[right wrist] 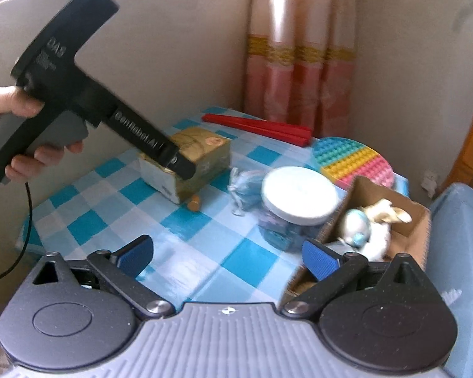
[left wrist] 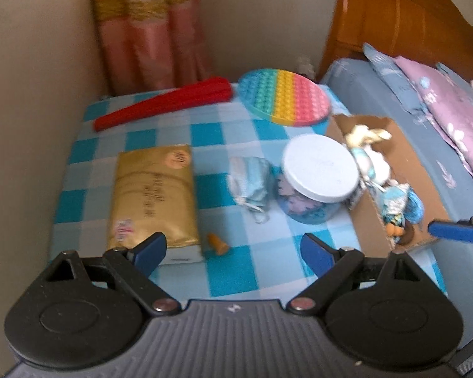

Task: Organize soft objects
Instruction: 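Move both open grippers from the box back over the table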

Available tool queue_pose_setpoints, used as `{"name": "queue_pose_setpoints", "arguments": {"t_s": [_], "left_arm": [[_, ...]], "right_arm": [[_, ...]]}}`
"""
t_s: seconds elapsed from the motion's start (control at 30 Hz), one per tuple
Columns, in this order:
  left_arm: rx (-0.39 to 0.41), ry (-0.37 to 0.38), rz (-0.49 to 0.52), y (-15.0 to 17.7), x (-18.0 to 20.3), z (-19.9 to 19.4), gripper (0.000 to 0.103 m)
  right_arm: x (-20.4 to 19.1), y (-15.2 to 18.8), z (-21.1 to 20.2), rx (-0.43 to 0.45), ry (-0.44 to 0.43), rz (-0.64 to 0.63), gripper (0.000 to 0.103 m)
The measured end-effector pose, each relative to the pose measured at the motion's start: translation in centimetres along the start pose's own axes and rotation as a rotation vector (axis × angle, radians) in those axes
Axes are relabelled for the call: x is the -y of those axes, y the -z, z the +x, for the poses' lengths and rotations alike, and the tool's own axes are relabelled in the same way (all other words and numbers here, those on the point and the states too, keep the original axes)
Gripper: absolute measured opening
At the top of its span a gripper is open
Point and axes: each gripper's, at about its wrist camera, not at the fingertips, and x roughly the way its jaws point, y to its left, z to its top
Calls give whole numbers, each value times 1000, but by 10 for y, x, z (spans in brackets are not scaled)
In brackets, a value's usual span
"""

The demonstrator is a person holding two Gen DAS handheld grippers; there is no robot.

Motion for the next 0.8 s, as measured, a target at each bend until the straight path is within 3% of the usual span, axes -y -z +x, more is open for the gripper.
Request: {"name": "queue_pose_setpoints", "arguments": {"t_s": [0.17,0.43,0.57,0.7,0.8], "left_arm": [[30,-64,-52,15,-15,-6,94],[-7,-100,-179,54,-48,11,94],[-5,-144,-191,63,-56,20,94],[32,-199,-176,67,-58,20,94],[48,-223,-169,69,-61,21,94]], "right_arm": [[-11,-9,25,-20,-63,-43,89],[-23,-21,77,-87,-143,-157,78],[-24,-31,106,-126,-161,-213,72],[-25,-42,134,-168,-170,-259,57],[-26,-48,151,-185,-181,-285,55]]}}
